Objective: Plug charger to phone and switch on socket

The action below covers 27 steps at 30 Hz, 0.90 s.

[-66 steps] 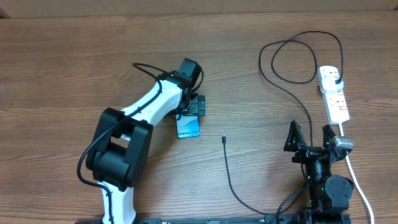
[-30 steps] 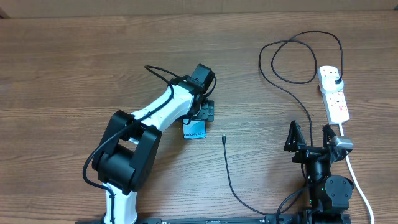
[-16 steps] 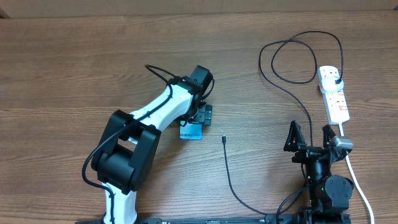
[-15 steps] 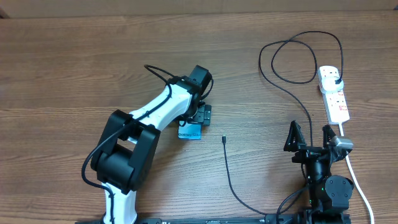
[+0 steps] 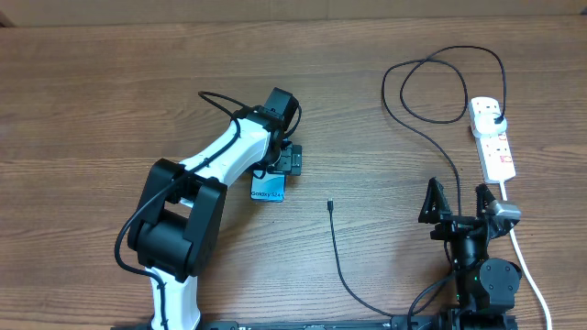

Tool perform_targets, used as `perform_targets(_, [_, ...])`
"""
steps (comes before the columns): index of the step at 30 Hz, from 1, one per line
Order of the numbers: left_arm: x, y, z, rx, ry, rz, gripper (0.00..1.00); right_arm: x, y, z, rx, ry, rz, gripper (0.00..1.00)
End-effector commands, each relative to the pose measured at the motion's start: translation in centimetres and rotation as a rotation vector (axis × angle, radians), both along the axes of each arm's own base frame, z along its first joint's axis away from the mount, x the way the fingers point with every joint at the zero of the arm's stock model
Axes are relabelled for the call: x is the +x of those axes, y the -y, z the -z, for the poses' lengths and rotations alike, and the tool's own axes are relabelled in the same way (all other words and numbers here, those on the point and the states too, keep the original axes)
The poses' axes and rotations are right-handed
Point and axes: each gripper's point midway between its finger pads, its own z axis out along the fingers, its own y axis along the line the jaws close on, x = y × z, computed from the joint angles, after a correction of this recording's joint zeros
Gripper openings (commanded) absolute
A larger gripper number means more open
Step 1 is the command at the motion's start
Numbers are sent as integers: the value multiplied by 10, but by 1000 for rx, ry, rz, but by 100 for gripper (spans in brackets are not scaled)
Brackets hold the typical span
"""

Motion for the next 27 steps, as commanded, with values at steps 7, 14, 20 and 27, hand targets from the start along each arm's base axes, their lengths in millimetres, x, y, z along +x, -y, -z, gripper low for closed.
perform_targets(7, [1, 4, 3, -24, -1, -93, 100, 0, -1, 1, -2, 5, -6, 100])
perform_targets(14, [-12, -11, 4, 58, -46, -61, 99, 0, -1, 1, -2, 5, -6, 100])
perform_targets(20, [-7, -2, 4, 27, -28, 84, 100, 0, -1, 1, -2, 5, -6, 100])
perform_targets(27, [3, 2, 3, 5, 9, 68, 99, 0, -1, 1, -2, 5, -6, 100])
